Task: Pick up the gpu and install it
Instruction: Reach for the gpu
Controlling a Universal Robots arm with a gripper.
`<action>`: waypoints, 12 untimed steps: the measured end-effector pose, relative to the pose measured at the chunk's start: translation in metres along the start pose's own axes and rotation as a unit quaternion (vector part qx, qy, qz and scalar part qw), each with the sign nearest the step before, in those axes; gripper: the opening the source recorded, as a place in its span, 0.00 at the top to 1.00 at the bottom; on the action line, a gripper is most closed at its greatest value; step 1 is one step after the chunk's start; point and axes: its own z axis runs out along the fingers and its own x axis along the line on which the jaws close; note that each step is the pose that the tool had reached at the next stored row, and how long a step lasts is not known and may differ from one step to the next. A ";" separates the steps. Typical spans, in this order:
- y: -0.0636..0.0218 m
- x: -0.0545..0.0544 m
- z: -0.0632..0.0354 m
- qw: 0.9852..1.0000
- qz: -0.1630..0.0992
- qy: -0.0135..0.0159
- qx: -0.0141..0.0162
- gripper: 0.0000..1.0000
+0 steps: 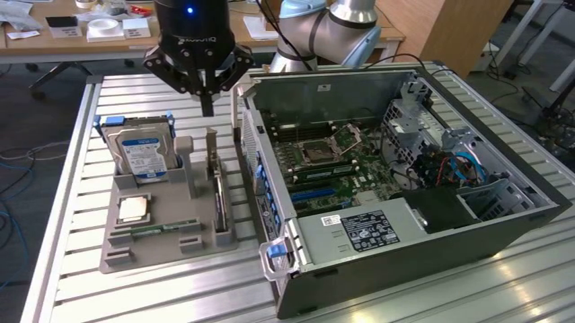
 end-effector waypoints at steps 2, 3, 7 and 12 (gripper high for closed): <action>-0.0027 0.001 0.0000 1.000 0.000 0.000 0.000 0.89; -0.0039 0.001 0.0001 1.000 0.000 0.000 0.000 0.89; -0.0094 0.002 0.0003 1.000 0.000 0.000 0.000 0.89; -0.0159 0.004 0.0007 1.000 0.000 0.000 0.000 0.89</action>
